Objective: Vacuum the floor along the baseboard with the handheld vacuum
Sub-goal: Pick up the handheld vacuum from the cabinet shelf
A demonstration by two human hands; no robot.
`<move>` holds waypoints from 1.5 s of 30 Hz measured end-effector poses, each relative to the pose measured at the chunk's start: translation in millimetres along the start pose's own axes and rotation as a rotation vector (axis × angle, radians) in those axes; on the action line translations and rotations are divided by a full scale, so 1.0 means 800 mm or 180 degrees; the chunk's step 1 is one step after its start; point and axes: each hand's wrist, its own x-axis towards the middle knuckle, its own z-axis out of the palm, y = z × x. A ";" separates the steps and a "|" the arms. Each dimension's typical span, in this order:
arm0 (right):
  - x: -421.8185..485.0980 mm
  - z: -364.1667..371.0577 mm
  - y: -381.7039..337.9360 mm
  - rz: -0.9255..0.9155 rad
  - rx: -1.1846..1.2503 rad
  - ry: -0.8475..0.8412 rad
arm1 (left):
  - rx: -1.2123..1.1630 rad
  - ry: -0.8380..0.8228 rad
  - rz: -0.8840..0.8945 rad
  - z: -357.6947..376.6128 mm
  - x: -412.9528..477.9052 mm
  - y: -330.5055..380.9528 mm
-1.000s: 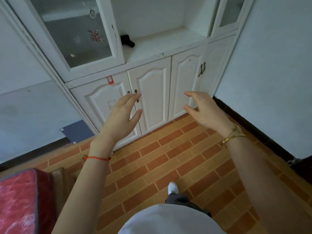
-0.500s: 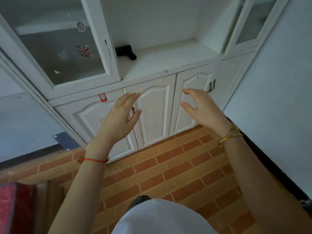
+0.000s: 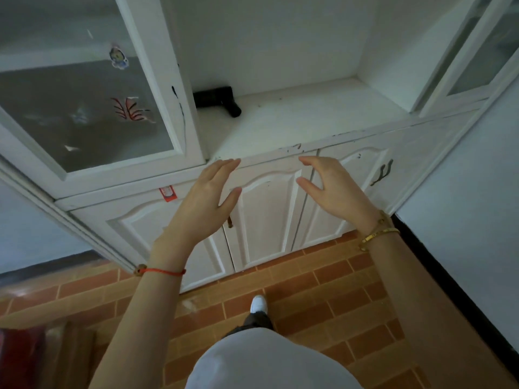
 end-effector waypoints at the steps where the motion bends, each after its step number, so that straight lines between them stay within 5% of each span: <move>1: 0.023 0.003 0.005 -0.0022 0.0000 -0.0023 | -0.0017 0.0006 -0.0014 0.004 0.018 -0.007; 13: 0.240 0.037 0.041 -0.0257 0.0290 -0.0030 | 0.0020 0.0086 -0.0196 0.020 0.194 -0.070; 31: 0.386 0.064 0.095 -0.0744 0.0635 -0.0723 | -0.0015 0.0466 -0.1012 0.048 0.277 -0.097; 45: 0.525 0.133 0.082 -0.0217 0.0976 -0.0866 | -0.0522 0.0940 -0.2028 0.085 0.313 -0.110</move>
